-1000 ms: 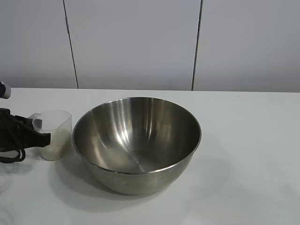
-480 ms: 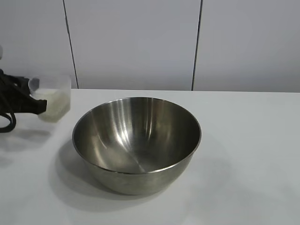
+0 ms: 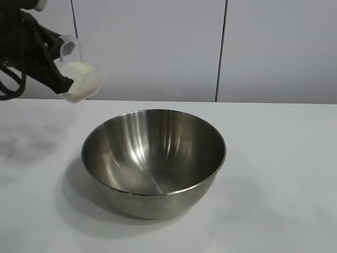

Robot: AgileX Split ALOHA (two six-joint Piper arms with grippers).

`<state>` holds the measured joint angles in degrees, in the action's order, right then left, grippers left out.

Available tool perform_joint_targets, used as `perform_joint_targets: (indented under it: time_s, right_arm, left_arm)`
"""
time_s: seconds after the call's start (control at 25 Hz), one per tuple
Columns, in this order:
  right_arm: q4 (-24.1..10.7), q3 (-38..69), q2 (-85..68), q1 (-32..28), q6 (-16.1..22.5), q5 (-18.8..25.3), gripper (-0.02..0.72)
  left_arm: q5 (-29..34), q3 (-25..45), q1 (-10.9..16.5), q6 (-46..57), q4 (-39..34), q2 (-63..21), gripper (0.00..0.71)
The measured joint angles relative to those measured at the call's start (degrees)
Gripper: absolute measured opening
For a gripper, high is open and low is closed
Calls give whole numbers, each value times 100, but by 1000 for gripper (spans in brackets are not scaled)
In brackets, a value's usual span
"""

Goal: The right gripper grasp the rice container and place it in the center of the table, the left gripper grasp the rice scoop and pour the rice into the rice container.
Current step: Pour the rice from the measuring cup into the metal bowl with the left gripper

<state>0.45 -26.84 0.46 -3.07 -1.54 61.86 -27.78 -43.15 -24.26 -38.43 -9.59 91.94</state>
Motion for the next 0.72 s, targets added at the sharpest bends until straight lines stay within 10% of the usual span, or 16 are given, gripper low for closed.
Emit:
perform_joint_targets:
  time_s: [0.36,0.72]
  right_arm:
    - [0,0,0,0,0,5,694]
    - [0,0,0,0,0,4,694]
  left_arm:
    - [393,-433,-982,-2778,-29,538,6]
    - [-662,-478,-1091,-5500,-861,1287,6]
